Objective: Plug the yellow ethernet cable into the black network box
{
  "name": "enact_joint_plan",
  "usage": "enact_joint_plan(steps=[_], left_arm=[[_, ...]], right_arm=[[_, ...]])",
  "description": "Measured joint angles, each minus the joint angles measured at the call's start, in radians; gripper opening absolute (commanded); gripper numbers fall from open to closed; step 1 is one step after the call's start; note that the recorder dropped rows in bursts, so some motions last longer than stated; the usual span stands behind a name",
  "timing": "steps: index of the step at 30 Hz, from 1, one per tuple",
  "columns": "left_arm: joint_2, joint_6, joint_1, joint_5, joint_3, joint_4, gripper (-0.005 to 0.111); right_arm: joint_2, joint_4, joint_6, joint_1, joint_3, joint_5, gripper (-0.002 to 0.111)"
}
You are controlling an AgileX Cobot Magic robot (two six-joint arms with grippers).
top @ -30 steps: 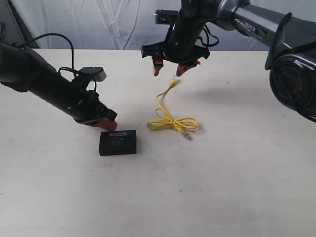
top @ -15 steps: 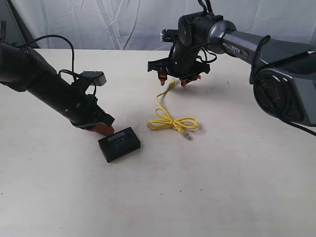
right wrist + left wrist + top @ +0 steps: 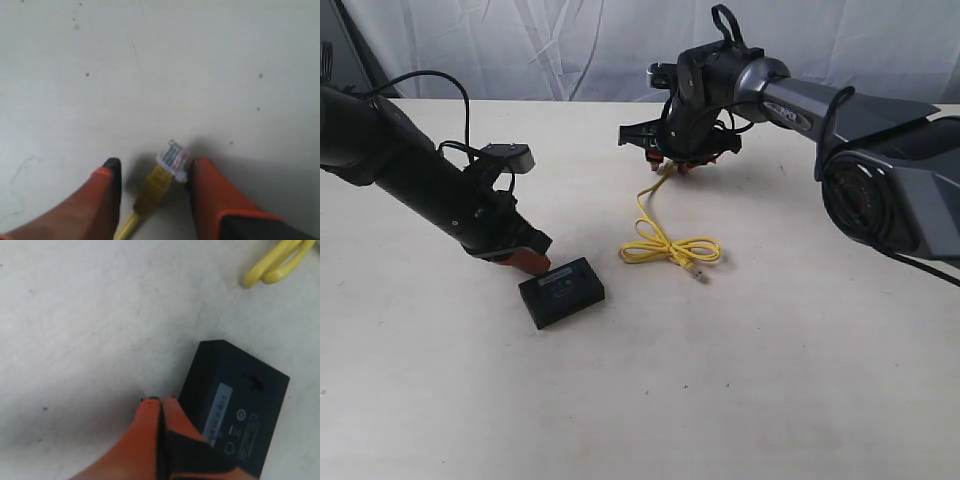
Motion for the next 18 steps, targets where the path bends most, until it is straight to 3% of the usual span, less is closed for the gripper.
enact_joint_plan(steps=[2, 10, 18], left_arm=[[0.000, 0.000, 0.000, -0.004, 0.000, 0.000, 0.000], [0.000, 0.000, 0.000, -0.004, 0.000, 0.000, 0.000], [0.000, 0.000, 0.000, -0.006, 0.000, 0.000, 0.000]], right_arm=[[0.004, -0.016, 0.012, 0.000, -0.001, 0.002, -0.001], [0.003, -0.025, -0.001, 0.000, -0.004, 0.019, -0.001], [-0.101, -0.012, -0.221, -0.015, 0.011, 0.175, -0.001]])
